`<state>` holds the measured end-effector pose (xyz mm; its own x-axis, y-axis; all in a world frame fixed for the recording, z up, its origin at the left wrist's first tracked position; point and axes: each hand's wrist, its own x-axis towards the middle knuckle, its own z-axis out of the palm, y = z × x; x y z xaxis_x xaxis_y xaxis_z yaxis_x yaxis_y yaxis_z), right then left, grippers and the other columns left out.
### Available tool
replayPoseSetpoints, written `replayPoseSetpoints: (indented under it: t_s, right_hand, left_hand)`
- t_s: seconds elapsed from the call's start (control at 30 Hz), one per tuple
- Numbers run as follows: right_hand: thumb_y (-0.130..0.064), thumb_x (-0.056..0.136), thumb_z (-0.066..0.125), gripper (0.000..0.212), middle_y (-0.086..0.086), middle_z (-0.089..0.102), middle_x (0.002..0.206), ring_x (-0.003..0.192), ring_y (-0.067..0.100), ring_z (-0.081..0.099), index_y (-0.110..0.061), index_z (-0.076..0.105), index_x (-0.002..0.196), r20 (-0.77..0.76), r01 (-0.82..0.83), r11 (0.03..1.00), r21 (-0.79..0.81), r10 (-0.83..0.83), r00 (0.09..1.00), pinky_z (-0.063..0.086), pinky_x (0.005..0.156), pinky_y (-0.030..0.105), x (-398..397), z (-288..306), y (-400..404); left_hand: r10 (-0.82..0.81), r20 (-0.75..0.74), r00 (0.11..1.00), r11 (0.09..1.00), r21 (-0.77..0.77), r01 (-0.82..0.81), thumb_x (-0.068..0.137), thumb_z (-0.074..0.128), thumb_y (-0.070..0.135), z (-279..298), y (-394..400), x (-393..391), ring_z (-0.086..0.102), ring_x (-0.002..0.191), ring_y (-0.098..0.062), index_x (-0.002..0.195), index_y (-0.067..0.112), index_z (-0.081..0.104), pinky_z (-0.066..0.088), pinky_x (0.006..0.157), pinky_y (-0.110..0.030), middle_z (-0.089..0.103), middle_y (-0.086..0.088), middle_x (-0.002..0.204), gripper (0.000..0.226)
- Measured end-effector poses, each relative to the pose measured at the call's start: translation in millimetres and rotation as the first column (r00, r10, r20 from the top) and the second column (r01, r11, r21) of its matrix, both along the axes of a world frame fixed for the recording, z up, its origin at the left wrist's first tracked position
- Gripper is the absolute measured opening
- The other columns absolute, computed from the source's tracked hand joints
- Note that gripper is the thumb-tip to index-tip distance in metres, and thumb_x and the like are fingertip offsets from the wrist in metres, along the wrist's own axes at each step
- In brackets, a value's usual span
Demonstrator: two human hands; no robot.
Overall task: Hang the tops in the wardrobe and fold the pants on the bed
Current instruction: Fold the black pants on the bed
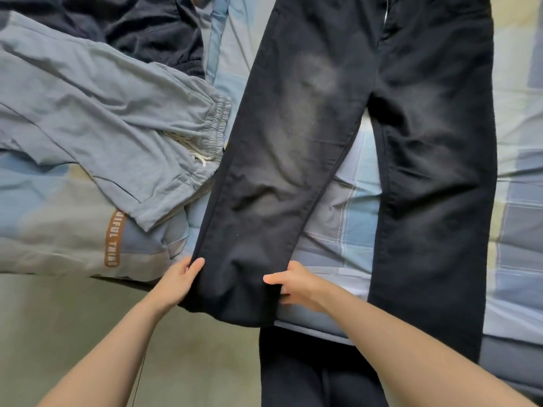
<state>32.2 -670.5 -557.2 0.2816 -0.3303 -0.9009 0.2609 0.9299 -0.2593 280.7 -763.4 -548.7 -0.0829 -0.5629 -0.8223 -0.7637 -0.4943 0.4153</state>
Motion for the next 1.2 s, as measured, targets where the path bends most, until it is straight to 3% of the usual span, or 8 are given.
replayPoseSetpoints:
  t_s: [0.17, 0.33, 0.5, 0.67, 0.87, 0.93, 1.07, 1.2]
  right_hand:
    - [-0.017, 0.093, 0.06, 0.028, 0.0, 0.073, 0.098, 0.096, 0.029, 0.065, -0.014, 0.057, 0.121, 0.198, -0.007, 1.0, -0.016, 0.01, 0.98, 0.057, 0.081, 0.045, -19.9, 13.9, 37.2]
    - [-0.018, 0.096, 0.042, 0.018, 0.008, 0.07, 0.092, 0.071, 0.019, 0.066, -0.009, 0.058, 0.097, -0.034, -0.439, 0.898, 0.039, 0.44, 0.897, 0.056, 0.06, 0.031, -46.6, 10.1, 70.5]
    - [-0.015, 0.093, 0.045, 0.014, 0.007, 0.068, 0.082, 0.06, 0.016, 0.062, -0.013, 0.057, 0.087, -0.253, -0.525, 0.844, 0.112, 0.535, 0.806, 0.049, 0.057, 0.024, -99.4, -2.4, 68.9]
    - [-0.01, 0.092, 0.046, 0.019, 0.009, 0.07, 0.078, 0.065, 0.018, 0.064, -0.013, 0.063, 0.082, -0.621, -0.2, 0.98, 0.003, 0.159, 0.767, 0.052, 0.059, 0.027, -210.3, 2.2, 25.6]
    - [-0.012, 0.091, 0.051, 0.022, 0.019, 0.06, 0.115, 0.107, 0.037, 0.056, -0.005, 0.06, 0.111, -0.95, -0.035, 0.999, 0.002, 0.013, 0.312, 0.045, 0.093, 0.04, -336.5, -1.9, 2.8]
    - [-0.017, 0.091, 0.052, 0.033, 0.023, 0.05, 0.128, 0.116, 0.039, 0.049, -0.001, 0.053, 0.119, -0.969, 0.116, 0.993, 0.033, 0.003, 0.249, 0.04, 0.098, 0.041, -365.2, -6.9, 4.9]
    - [-0.029, 0.09, 0.054, 0.04, 0.018, 0.054, 0.12, 0.113, 0.034, 0.051, -0.001, 0.051, 0.119, -0.907, 0.284, 0.956, 0.074, -0.053, 0.417, 0.044, 0.101, 0.047, -399.1, -18.7, 13.5]
    - [-0.032, 0.093, 0.05, 0.01, -0.001, 0.054, 0.073, 0.063, 0.018, 0.05, -0.023, 0.052, 0.087, -0.698, 0.478, 0.878, -0.014, -0.351, 0.624, 0.045, 0.067, 0.031, -404.2, -4.0, 14.5]
  left_hand:
    - [0.033, -0.077, 0.996, 0.972, 0.234, -0.014, 0.065, 0.08, 0.055, 9.3, 9.5, 20.2, 0.073, 0.09, -0.014, 0.098, 0.02, 0.076, 0.054, 0.07, -0.029, 0.077, 0.003, 0.097, 0.048]
    - [-0.158, 0.164, 0.974, 0.977, 0.165, 0.131, 0.086, 0.071, 0.018, -8.4, 26.9, 8.0, 0.066, 0.103, -0.026, 0.11, 0.012, 0.066, 0.053, 0.088, -0.039, 0.071, -0.008, 0.113, 0.025]
    - [-0.43, 0.698, 0.572, 0.872, 0.157, 0.464, 0.089, 0.054, 0.012, 3.9, 29.7, -41.6, 0.052, 0.116, -0.03, 0.125, 0.01, 0.041, 0.047, 0.087, -0.038, 0.048, -0.011, 0.129, 0.038]
    - [-0.662, 0.593, 0.458, 0.445, -0.182, 0.877, 0.082, 0.056, 0.01, 9.4, 17.9, -139.6, 0.053, 0.097, -0.029, 0.109, 0.014, 0.049, 0.045, 0.071, -0.037, 0.048, -0.008, 0.111, 0.028]
    - [-0.863, 0.452, 0.227, 0.028, -0.405, 0.914, 0.088, 0.047, 0.008, -13.1, 17.3, -290.7, 0.032, 0.132, -0.031, 0.138, 0.014, 0.035, 0.034, 0.101, -0.036, 0.035, -0.007, 0.145, 0.052]
    - [-0.876, 0.451, 0.169, -0.063, -0.455, 0.888, 0.092, 0.047, 0.01, -18.6, 21.9, -339.0, 0.019, 0.144, -0.034, 0.148, 0.015, 0.025, 0.024, 0.113, -0.04, 0.025, -0.008, 0.155, 0.06]
    - [-0.923, 0.365, 0.121, -0.053, -0.431, 0.901, 0.096, 0.047, 0.021, -25.9, 34.1, -409.0, 0.023, 0.142, -0.031, 0.152, 0.017, 0.021, 0.023, 0.114, -0.038, 0.032, -0.007, 0.152, 0.063]
    - [-0.917, 0.351, 0.191, 0.055, -0.364, 0.93, 0.096, 0.045, 0.039, -27.0, 52.1, -440.2, 0.043, 0.116, -0.031, 0.141, 0.016, 0.035, 0.035, 0.093, -0.039, 0.049, -0.013, 0.128, 0.052]
